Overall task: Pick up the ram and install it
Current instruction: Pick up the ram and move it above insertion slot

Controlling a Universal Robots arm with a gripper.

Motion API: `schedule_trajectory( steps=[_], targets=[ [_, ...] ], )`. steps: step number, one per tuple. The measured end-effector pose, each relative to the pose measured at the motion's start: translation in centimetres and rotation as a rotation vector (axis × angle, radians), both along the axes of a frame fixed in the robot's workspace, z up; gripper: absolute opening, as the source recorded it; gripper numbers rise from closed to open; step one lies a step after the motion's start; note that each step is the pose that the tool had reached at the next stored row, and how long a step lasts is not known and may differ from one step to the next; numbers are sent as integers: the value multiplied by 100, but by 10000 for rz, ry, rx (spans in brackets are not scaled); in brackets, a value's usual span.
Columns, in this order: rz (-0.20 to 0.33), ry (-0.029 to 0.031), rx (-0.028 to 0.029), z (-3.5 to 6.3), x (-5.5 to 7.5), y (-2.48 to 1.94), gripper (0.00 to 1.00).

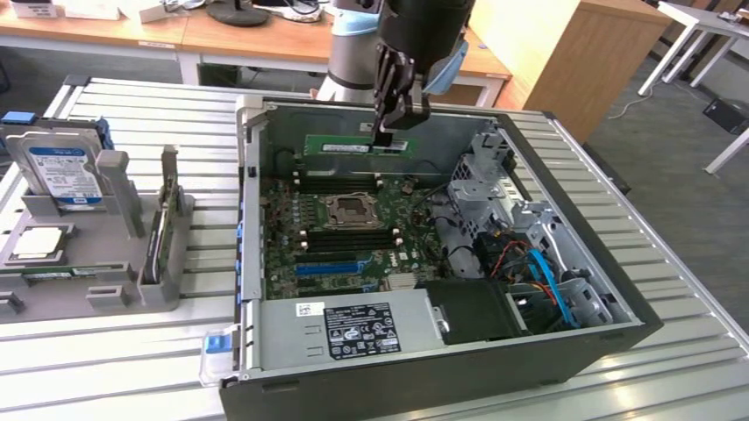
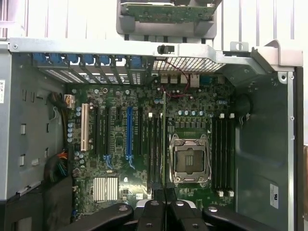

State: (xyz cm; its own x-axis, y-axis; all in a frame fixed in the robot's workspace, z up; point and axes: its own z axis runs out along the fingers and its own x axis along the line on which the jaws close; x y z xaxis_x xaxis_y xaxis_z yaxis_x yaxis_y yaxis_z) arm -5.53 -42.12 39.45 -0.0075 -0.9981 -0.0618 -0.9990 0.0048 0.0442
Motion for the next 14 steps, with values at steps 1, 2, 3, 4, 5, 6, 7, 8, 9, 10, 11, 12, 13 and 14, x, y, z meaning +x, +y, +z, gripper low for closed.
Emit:
schedule_trajectory(
  steps=[1, 2, 3, 4, 5, 6, 7, 8, 9, 10, 11, 12, 13, 14],
  targets=[
    [0, 0, 1, -13, 0, 0, 12],
    [0, 0, 1, -26, 0, 0, 12],
    [0, 0, 0, -40, 0, 0, 12],
    [0, 0, 0, -57, 0, 0, 12],
    [-1, 0, 0, -74, 0, 0, 12],
    [0, 0, -1, -93, 0, 0, 12],
    [0, 0, -1, -111, 0, 0, 12],
    [0, 1, -1, -129, 0, 0, 12],
    [0, 0, 0, -148, 0, 0, 12],
    [0, 0, -1, -166, 0, 0, 12],
    [0, 0, 0, -184, 0, 0, 12],
    [0, 0, 0, -202, 0, 0, 12],
    [0, 0, 1, -220, 0, 0, 12],
    [0, 0, 0, -235, 0, 0, 12]
  ],
)
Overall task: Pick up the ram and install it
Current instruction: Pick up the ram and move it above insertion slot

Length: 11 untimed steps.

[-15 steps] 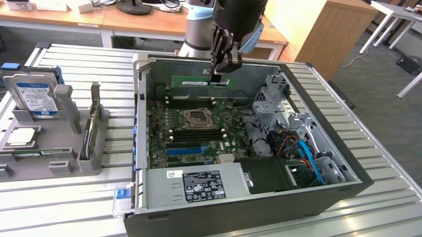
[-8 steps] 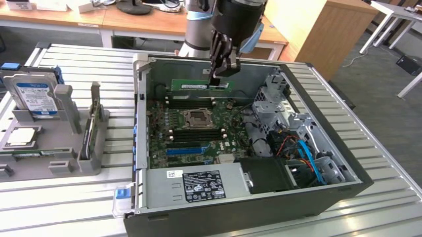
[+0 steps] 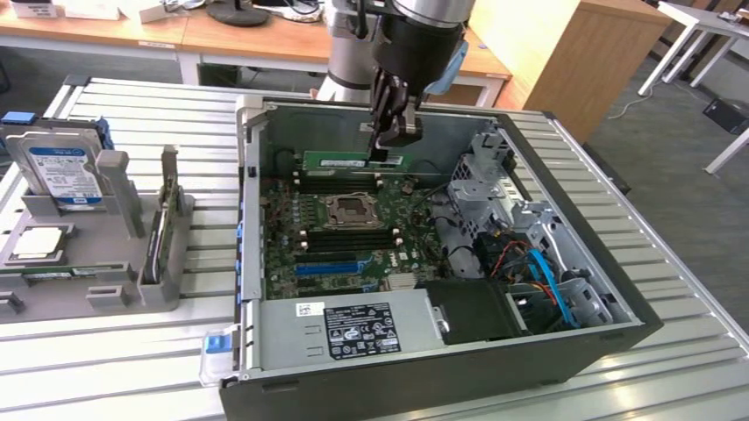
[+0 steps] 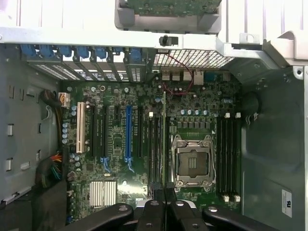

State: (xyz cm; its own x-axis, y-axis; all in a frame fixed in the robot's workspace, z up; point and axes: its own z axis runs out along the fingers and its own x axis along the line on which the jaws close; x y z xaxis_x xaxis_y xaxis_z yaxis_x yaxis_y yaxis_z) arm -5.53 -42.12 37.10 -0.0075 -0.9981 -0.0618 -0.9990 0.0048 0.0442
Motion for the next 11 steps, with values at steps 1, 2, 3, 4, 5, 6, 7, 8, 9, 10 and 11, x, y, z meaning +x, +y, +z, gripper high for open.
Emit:
schedule_trajectory(
  steps=[1, 2, 3, 4, 5, 6, 7, 8, 9, 10, 11],
  targets=[
    [0, 0, 0, -9, 0, 0, 12],
    [0, 1, -1, -9, 0, 0, 12],
    [0, 0, -1, -9, 0, 0, 12],
    [0, 1, -2, -9, 0, 0, 12],
    [-1, 1, -1, -9, 1, 0, 12],
    [-2, 0, 0, -10, 11, 0, 12],
    [-2, 0, 1, -11, 30, 0, 12],
    [0, 0, 2, -12, 50, 0, 12],
    [-1, 0, 0, -12, 70, 0, 12],
    [-1, 1, 0, -13, 87, 0, 12],
    [0, 1, 1, -15, 101, 0, 12]
  ],
)
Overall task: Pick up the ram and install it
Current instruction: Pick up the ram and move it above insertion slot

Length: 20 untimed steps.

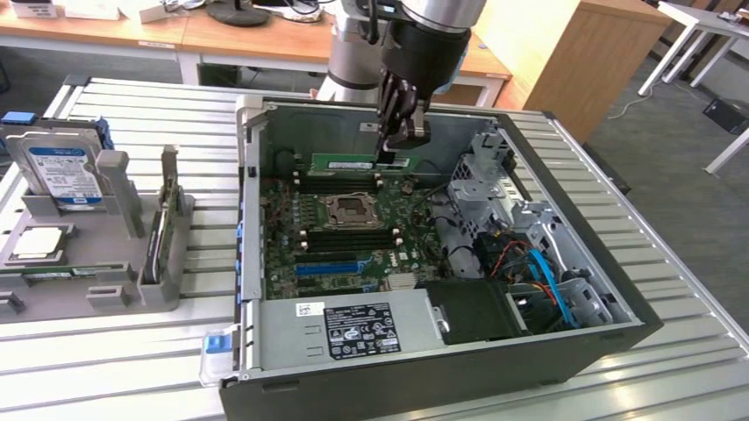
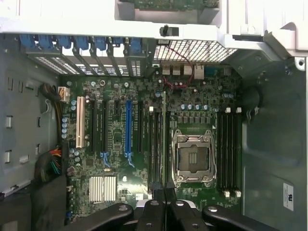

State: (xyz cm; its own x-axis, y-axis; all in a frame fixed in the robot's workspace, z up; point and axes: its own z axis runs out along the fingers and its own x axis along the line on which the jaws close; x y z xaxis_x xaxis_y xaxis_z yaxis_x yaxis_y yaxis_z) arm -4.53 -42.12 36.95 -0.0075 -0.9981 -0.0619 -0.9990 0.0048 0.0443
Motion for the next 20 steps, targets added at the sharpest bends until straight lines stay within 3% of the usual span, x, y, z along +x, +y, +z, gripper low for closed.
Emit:
schedule_trajectory(
  steps=[7, 15, 20],
  targets=[
    [0, 0, -1, -5, 54, 0, 12],
    [0, -1, 0, -16, 54, 87, 12],
    [1, -1, 1, -20, 55, 88, 12]
  ],
)
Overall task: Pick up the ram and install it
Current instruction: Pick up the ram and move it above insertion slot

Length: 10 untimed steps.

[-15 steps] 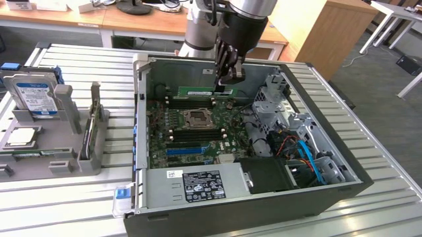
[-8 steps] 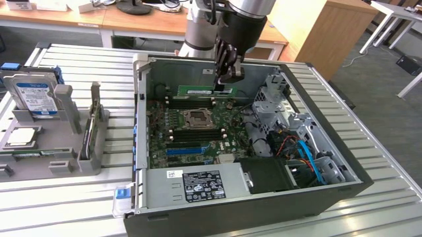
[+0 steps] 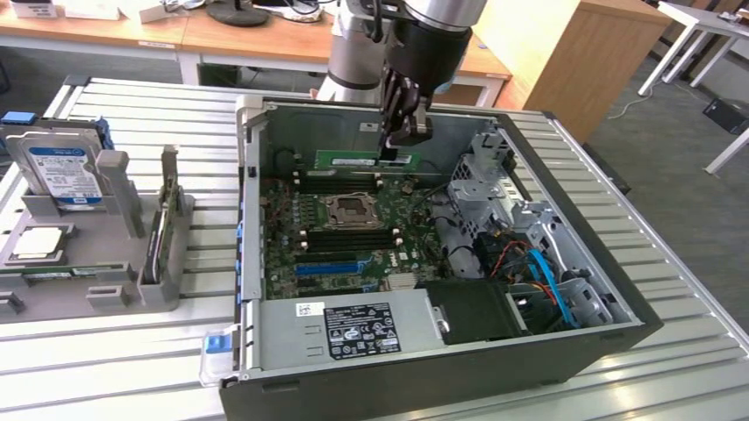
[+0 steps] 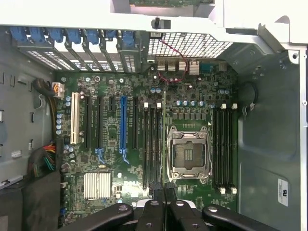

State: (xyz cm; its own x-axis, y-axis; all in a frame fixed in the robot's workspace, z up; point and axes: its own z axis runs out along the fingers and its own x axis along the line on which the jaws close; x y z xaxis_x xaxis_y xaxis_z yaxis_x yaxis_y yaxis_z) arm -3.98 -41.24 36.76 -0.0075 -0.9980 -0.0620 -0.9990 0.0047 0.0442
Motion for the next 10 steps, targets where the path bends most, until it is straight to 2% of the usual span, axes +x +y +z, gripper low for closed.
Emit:
schedule_trajectory(
  steps=[10],
  targets=[
    [-1, 1, -4, -60, 0, -1, 12]
  ],
)
